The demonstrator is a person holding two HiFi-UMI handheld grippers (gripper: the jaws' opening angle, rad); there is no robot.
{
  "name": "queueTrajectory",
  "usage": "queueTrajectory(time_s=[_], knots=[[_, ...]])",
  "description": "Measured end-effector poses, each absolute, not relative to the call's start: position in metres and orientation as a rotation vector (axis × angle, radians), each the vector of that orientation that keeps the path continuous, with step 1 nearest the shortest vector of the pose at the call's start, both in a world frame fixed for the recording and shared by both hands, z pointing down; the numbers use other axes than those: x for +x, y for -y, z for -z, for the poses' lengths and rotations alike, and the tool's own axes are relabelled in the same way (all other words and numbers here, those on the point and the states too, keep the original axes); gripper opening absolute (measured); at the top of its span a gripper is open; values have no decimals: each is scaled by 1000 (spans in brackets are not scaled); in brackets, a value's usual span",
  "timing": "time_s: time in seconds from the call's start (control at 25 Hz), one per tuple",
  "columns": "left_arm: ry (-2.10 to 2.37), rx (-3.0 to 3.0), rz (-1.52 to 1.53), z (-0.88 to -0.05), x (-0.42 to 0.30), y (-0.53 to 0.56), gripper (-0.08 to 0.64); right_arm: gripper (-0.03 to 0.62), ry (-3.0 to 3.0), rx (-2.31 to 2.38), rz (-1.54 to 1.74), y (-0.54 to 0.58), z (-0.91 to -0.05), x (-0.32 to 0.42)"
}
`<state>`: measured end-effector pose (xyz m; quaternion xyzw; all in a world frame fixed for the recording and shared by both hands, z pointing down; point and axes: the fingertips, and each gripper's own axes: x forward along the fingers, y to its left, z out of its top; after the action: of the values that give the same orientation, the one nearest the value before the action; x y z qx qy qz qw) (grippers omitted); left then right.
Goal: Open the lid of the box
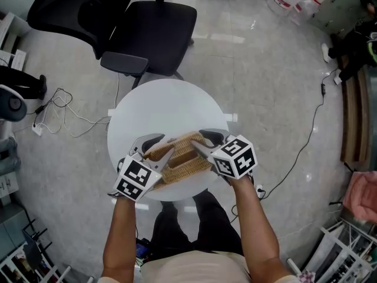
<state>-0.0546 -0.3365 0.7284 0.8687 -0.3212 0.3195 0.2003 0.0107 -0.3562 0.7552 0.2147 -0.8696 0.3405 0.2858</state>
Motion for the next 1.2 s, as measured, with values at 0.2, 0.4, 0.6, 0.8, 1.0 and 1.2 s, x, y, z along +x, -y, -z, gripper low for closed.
queueTrajectory(time_s=[0.2,0.4,0.6,0.8,1.0,1.2], knots=[[893,2443,-886,-720,-52,333,137,107,2359,585,-912,356,-738,15],[875,2471,-901,-709,-48,326,137,89,2374,597,-901,352,-724,19],[824,2505,-933,-700,-42,313,135,92,2381,613,-891,347,-713,22],[762,2543,-972,-690,-34,298,101,97,2385,633,-890,341,-701,23],[796,2569,-993,-679,-30,293,59,104,2382,657,-873,334,-691,27],[808,2588,-1013,-672,-27,285,48,110,2358,699,-791,327,-684,31]])
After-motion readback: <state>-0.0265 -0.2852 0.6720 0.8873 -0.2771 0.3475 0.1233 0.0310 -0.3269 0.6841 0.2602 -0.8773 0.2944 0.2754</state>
